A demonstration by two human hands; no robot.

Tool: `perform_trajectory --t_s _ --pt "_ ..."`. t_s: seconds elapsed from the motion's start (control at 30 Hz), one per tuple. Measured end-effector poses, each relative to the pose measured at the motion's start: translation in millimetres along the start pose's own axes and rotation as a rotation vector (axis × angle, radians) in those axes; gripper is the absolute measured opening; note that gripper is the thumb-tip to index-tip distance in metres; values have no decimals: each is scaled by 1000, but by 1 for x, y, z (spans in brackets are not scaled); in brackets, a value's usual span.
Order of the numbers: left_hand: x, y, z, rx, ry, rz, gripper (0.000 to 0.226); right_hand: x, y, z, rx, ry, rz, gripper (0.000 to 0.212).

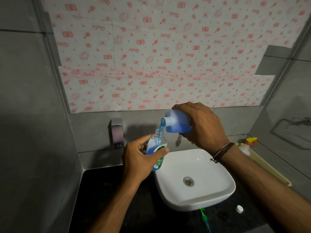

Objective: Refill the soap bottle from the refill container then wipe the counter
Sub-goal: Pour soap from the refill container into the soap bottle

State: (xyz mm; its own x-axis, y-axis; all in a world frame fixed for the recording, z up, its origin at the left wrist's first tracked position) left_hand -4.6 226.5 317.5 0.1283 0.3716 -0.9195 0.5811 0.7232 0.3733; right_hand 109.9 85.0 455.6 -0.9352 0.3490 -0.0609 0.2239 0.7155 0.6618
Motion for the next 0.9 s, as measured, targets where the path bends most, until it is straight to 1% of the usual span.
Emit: perform_trajectory --t_s 0.13,0.5,0.9 --pt "0 -3 0 4 6 -7 44 2 -2 -1 0 -5 9 64" --pt "0 -4 -4 18 17 -32 49 8 -1 -6 -7 -23 0 60" --pt "1 -6 -8 21 -2 -58 55 9 0 -7 -9 -41 9 65"
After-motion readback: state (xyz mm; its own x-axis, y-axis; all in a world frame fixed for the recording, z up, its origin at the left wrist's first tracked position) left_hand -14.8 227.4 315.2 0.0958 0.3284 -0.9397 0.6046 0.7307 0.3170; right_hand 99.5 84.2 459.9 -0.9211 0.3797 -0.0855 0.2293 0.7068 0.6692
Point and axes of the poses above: each hand's wrist, its own y-axis towards the middle knuckle, its own z-axis out of the palm, x = y × z, the point moved 6 cm from there along y, towards the middle knuckle, and after that the axes turned 2 degrees about -z, right-handed, at the moved point
